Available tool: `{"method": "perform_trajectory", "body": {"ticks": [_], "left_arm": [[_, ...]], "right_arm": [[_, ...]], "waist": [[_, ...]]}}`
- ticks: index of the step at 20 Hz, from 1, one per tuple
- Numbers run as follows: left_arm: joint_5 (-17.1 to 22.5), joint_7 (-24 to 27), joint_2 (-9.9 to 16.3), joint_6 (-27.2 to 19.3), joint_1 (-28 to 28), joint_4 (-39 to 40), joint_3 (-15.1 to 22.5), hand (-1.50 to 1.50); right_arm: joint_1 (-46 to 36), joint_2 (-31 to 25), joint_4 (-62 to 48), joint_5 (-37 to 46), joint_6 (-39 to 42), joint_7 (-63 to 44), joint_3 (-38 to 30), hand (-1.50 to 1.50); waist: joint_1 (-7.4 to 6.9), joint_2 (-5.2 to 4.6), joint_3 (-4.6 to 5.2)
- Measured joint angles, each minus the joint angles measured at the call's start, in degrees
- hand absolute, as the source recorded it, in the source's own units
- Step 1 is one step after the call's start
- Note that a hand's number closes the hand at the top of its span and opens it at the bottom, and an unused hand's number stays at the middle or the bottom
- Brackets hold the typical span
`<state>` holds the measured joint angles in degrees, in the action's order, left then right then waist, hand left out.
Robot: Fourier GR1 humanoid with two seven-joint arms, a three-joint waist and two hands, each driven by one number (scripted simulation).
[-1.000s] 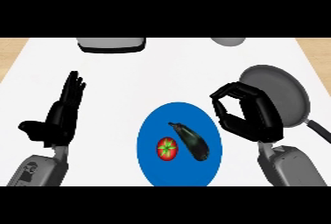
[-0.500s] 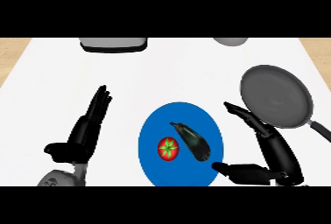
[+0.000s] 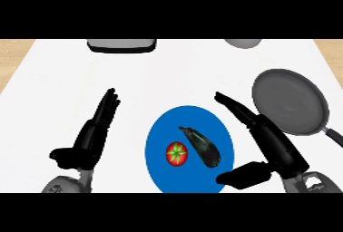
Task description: Pick the tomato from the plate and place it in the pan
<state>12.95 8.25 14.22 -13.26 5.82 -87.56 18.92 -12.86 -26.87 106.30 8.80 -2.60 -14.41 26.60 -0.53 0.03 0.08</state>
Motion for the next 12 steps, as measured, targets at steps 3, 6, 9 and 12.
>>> {"method": "perform_trajectory", "body": {"ticks": [3, 6, 9, 12], "left_arm": [[-0.8, 0.3, -0.5, -0.2, -0.6, -0.2, 0.5, 0.0], [-0.9, 0.7, -0.5, 0.4, -0.6, 0.2, 0.3, 0.0], [-1.1, 0.7, -0.8, 0.6, -0.6, 0.2, 0.1, 0.0], [-1.4, 0.2, -1.0, 0.6, -1.2, -0.5, 0.1, 0.0]], "right_arm": [[-4.2, 0.8, -0.9, 3.1, 3.4, -7.3, 3.9, -1.5], [-8.2, 1.8, -4.0, 6.0, 7.5, -12.3, 8.0, -1.5], [-11.4, 4.3, -7.5, 8.6, 11.2, -15.8, 11.9, -1.5], [-12.8, 7.3, -10.7, 12.5, 13.1, -19.1, 15.8, -1.5]], "waist": [[-0.26, 0.02, 0.02], [-0.52, -0.06, 0.03], [-0.5, -0.08, 0.01], [-0.33, -0.04, -0.02]]}}
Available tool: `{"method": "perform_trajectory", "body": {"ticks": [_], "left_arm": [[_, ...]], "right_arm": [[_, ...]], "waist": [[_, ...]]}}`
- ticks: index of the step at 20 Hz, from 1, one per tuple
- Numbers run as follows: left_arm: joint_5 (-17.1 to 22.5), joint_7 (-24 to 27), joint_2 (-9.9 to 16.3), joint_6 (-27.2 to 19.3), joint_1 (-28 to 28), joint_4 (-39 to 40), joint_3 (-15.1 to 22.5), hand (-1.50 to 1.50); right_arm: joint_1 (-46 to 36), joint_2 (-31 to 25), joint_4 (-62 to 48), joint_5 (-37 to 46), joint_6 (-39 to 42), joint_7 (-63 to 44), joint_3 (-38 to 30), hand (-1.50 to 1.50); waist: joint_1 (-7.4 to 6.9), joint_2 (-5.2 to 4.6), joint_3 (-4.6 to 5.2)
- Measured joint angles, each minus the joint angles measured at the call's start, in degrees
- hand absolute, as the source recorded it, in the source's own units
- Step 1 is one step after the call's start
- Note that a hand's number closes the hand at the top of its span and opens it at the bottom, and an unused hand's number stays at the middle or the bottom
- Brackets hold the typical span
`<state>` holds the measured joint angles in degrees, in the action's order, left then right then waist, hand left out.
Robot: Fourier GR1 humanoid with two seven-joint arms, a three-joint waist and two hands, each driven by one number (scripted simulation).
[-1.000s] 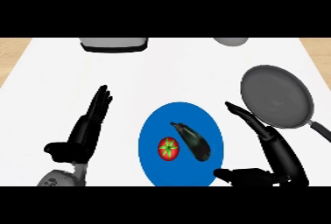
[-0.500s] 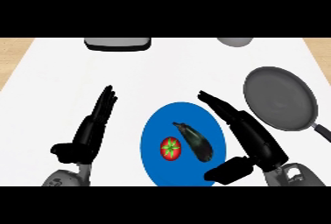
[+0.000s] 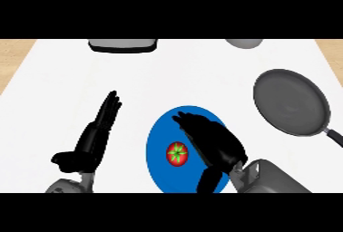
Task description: Pick the tomato from the plate and place it in the pan
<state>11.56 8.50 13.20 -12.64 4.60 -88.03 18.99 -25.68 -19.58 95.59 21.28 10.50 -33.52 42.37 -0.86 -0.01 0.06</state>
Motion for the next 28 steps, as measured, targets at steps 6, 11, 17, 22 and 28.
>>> {"method": "perform_trajectory", "body": {"ticks": [6, 11, 17, 22, 28], "left_arm": [[-1.4, -0.7, -1.2, 0.6, -0.4, -0.6, -1.2, 0.0], [-2.8, -0.1, -2.6, 2.0, -0.9, 0.1, -3.0, 0.0], [-4.4, -1.2, -3.9, 3.4, -1.5, -0.8, -4.1, 0.0], [-5.4, -1.9, -4.6, 4.7, -1.5, -1.2, -5.4, 0.0], [-6.9, -3.0, -5.9, 5.5, -3.6, -3.7, -5.4, 0.0]], "right_arm": [[0.4, 6.3, -3.6, 5.3, 3.9, -3.9, 1.3, -1.5], [2.2, 9.7, -7.4, 9.4, 6.3, -1.5, -1.3, -1.5], [4.3, 13.5, -9.0, 13.6, 7.1, 0.4, -4.7, -1.5], [4.7, 16.5, -13.8, 17.1, 5.1, 4.3, -6.5, -1.5], [3.4, 18.4, -19.7, 18.8, 5.2, 6.3, -8.4, -1.5]], "waist": [[0.51, 0.03, -0.04], [0.66, 0.02, -0.05], [0.71, 0.03, -0.05], [0.69, 0.02, -0.06], [0.62, 0.02, -0.06]]}}
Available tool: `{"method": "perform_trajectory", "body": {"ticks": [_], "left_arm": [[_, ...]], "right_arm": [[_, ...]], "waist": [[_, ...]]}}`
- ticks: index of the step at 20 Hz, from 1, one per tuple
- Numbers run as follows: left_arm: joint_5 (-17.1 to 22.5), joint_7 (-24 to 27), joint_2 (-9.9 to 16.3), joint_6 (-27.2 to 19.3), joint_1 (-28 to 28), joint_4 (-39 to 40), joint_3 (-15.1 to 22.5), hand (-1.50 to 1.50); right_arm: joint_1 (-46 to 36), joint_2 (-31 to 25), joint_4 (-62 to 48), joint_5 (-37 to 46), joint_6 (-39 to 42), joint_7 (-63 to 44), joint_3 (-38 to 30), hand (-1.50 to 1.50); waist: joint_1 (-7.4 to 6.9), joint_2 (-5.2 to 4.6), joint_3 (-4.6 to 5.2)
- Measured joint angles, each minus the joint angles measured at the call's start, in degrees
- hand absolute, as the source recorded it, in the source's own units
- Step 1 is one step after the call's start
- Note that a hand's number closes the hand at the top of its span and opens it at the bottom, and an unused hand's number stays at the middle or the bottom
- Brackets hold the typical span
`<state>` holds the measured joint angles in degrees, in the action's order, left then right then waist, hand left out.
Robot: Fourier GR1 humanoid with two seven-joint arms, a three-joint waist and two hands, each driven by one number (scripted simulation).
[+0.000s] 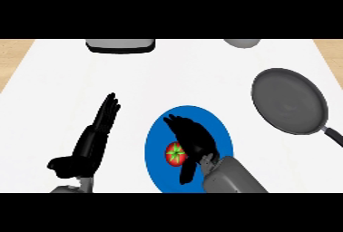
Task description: Pick the tomato from the plate and place it in the pan
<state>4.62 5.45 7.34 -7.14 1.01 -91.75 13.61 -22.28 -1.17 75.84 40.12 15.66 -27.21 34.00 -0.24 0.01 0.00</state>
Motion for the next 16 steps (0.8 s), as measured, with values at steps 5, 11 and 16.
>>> {"method": "perform_trajectory", "body": {"ticks": [5, 11, 16], "left_arm": [[-0.3, 0.8, -0.5, 1.2, 0.2, 0.8, -1.2, 0.0], [-0.9, 0.5, -0.9, 1.8, 0.2, 0.4, -1.7, 0.0], [-1.9, 1.2, -1.9, 2.0, 0.9, 2.3, -2.3, 0.0]], "right_arm": [[-1.5, 0.3, -5.8, 1.2, -0.7, 2.9, 0.7, 1.5], [-3.4, -0.2, -8.9, 5.5, -1.3, 7.9, 1.5, 1.5], [-3.4, -0.2, -9.1, 8.2, -3.2, 10.2, 1.1, 1.5]], "waist": [[-0.08, 0.32, 0.1], [0.05, 0.92, 0.21], [0.12, 0.94, 0.19]]}}
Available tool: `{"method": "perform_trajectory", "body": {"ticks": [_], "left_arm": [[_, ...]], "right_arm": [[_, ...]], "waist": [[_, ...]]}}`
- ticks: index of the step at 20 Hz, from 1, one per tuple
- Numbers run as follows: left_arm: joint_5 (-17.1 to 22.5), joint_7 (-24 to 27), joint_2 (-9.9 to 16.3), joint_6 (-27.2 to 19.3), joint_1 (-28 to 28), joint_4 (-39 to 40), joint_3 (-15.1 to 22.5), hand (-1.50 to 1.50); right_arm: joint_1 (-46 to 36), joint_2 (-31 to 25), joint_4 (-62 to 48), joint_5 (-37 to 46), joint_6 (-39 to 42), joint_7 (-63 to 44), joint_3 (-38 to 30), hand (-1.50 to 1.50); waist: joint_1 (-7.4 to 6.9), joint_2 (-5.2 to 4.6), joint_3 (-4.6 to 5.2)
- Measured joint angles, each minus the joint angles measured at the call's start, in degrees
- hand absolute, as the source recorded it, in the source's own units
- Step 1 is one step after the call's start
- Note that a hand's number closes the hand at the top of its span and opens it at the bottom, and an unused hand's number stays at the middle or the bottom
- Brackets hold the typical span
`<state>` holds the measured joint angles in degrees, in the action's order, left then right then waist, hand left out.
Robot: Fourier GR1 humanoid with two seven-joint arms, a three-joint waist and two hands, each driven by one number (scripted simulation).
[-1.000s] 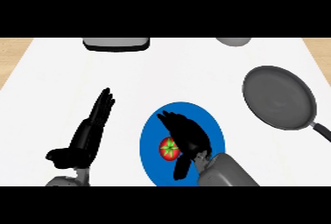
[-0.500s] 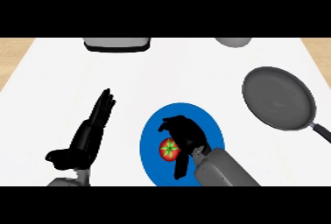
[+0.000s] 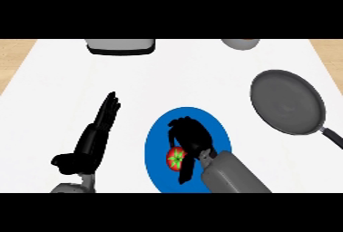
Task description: Pick the tomato from the plate and place it in the pan
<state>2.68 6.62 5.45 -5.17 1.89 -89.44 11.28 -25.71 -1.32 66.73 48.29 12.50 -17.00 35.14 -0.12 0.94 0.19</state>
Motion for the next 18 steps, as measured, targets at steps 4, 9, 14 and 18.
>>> {"method": "perform_trajectory", "body": {"ticks": [4, 9, 14, 18], "left_arm": [[0.5, -0.1, 0.2, 1.3, 1.4, 1.1, -1.7, 0.0], [0.0, -1.9, -0.2, 0.8, 0.0, -1.6, -1.4, 0.0], [0.1, -1.8, 0.0, 0.8, -1.2, -2.2, -1.8, 0.0], [0.3, -1.7, 0.4, 1.3, -1.4, -2.5, -2.2, 0.0]], "right_arm": [[1.0, 0.4, 1.3, 3.2, -3.1, 1.2, -1.1, 1.5], [10.0, -5.5, 12.9, 5.3, -6.3, 2.3, -0.5, 1.5], [21.8, -15.7, 29.0, 6.0, -9.3, 4.5, -1.2, 1.5], [27.2, -18.8, 40.5, 8.2, -13.4, 3.5, -2.8, 1.5]], "waist": [[0.05, -0.27, -0.05], [0.51, -0.47, -0.15], [1.28, -0.5, -0.18], [1.43, -0.51, -0.17]]}}
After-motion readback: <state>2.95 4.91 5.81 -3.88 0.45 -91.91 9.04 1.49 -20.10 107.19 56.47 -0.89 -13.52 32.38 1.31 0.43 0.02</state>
